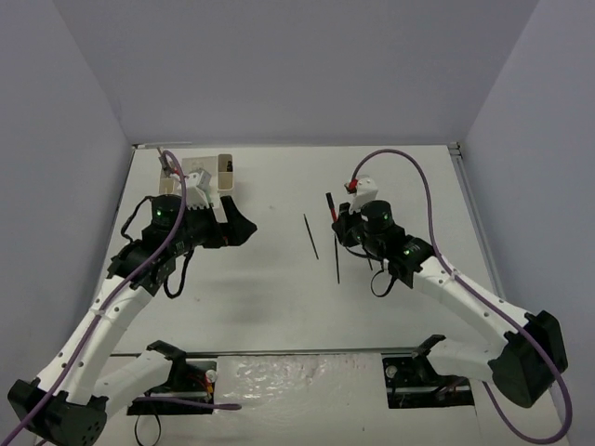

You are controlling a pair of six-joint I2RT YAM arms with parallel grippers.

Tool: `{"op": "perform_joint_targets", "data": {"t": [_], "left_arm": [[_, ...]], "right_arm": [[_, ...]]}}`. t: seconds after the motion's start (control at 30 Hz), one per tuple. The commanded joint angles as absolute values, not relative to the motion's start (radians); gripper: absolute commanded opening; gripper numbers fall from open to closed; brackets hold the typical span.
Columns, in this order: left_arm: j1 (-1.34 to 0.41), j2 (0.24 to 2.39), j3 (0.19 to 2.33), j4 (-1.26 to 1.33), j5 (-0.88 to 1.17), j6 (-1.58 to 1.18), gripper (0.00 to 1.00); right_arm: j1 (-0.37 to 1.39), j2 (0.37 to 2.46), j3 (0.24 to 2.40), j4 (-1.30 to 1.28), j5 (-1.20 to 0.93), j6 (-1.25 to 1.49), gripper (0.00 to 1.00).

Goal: Organize the makeup

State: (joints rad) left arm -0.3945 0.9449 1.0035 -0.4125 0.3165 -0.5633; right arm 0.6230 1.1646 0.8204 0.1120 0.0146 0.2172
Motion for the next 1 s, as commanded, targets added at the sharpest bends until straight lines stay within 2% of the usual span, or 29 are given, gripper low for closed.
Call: {"op": "perform_joint_targets", "data": {"t": [0.0, 0.17, 0.53, 0.8, 0.9, 0.97], "left_arm": [[-0.551, 0.983, 1.11, -0.273, 0.213, -0.63, 0.97], [-0.643, 1.035, 1.147, -0.196, 0.137, -0.638, 0.94], [-0.724, 1.099, 1.182, -0.164, 0.069, -0.644, 0.74], [-0.75, 1.116, 1.16, -0.118, 0.036, -0.638, 0.37], [-0.751, 1.115, 1.153, -0.106, 0.025, -0.637, 0.18], [-0.752, 1.118, 1.149, -0.1, 0.025, -0.635, 0.09]], "right_arm": [[0.76, 1.092, 0.778, 0.386, -0.02, 0.223, 0.0], [0.869, 1.103, 0.766, 0.519, -0.045, 0.203, 0.0], [0.932, 1.132, 0.75, 0.653, -0.069, 0.221, 0.0], [0.938, 1.172, 0.745, 0.691, -0.072, 0.227, 0.0], [0.938, 1.178, 0.74, 0.703, -0.067, 0.23, 0.0], [0.938, 1.18, 0.736, 0.707, -0.059, 0.228, 0.0]]}}
